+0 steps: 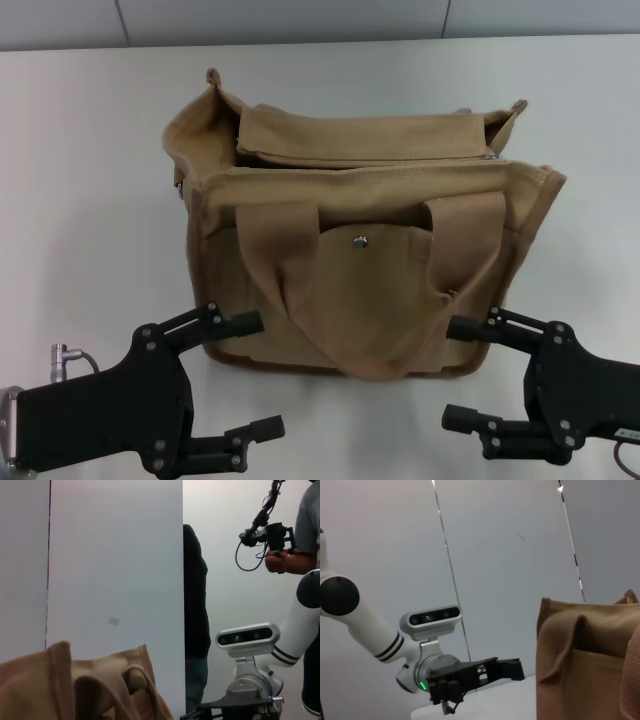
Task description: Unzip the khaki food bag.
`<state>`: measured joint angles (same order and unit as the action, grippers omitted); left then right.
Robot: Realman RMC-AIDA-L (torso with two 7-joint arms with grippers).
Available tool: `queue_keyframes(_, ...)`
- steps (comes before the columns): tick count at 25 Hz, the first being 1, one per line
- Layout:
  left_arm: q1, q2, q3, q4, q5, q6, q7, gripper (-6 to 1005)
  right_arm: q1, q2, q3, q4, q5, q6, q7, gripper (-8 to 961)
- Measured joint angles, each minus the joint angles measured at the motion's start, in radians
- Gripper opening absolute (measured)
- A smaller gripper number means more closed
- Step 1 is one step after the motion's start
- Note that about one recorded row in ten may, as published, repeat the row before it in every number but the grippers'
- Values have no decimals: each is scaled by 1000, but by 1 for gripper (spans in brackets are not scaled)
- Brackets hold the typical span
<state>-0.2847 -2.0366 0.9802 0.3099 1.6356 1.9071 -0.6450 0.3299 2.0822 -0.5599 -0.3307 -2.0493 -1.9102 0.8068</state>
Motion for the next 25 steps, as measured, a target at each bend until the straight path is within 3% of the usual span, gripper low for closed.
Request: queue_keyframes(25, 2, 4, -4, 2, 0, -1, -2, 857, 26, 5, 8, 7, 8, 15, 2, 831)
